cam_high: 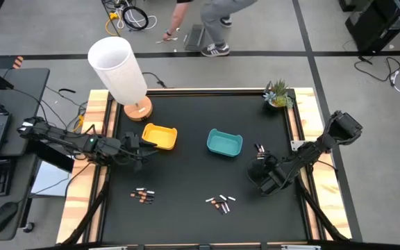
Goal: Sort batteries
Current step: Put the black battery into the yellow bin, then put the silver battery into the yellow bin
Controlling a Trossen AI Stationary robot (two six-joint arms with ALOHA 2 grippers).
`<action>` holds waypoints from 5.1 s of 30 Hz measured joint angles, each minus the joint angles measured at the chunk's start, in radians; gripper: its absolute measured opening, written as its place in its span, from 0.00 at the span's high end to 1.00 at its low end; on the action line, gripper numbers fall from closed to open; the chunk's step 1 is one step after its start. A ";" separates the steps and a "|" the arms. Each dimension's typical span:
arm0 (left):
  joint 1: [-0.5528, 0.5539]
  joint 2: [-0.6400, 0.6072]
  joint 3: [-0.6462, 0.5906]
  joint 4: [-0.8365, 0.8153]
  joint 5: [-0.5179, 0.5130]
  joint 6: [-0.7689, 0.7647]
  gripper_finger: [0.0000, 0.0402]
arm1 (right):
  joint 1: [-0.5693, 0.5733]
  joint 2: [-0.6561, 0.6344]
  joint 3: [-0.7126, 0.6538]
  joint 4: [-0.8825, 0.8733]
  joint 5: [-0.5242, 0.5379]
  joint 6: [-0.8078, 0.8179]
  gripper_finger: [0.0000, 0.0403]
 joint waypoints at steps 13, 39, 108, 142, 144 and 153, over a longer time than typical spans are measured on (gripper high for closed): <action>0.000 0.000 0.000 0.002 0.000 -0.001 0.64 | 0.021 -0.023 -0.001 -0.025 -0.015 0.041 0.64; 0.000 0.000 0.000 0.002 0.000 -0.001 0.64 | 0.018 0.038 -0.013 -0.021 0.020 -0.009 0.94; -0.260 -0.114 0.036 -0.181 -0.413 -0.220 0.66 | -0.781 0.695 1.217 0.827 -0.465 -2.109 0.89; -0.249 0.045 0.090 -0.058 -0.205 -0.230 0.67 | -0.680 -0.189 0.344 0.415 0.169 -1.590 0.66; -0.224 0.059 0.098 -0.055 -0.187 -0.209 0.67 | -0.787 -0.177 0.318 0.379 0.140 -1.589 0.66; -0.155 0.076 0.106 -0.063 -0.079 -0.171 0.67 | -1.220 -0.027 0.400 0.332 -0.072 -1.843 0.66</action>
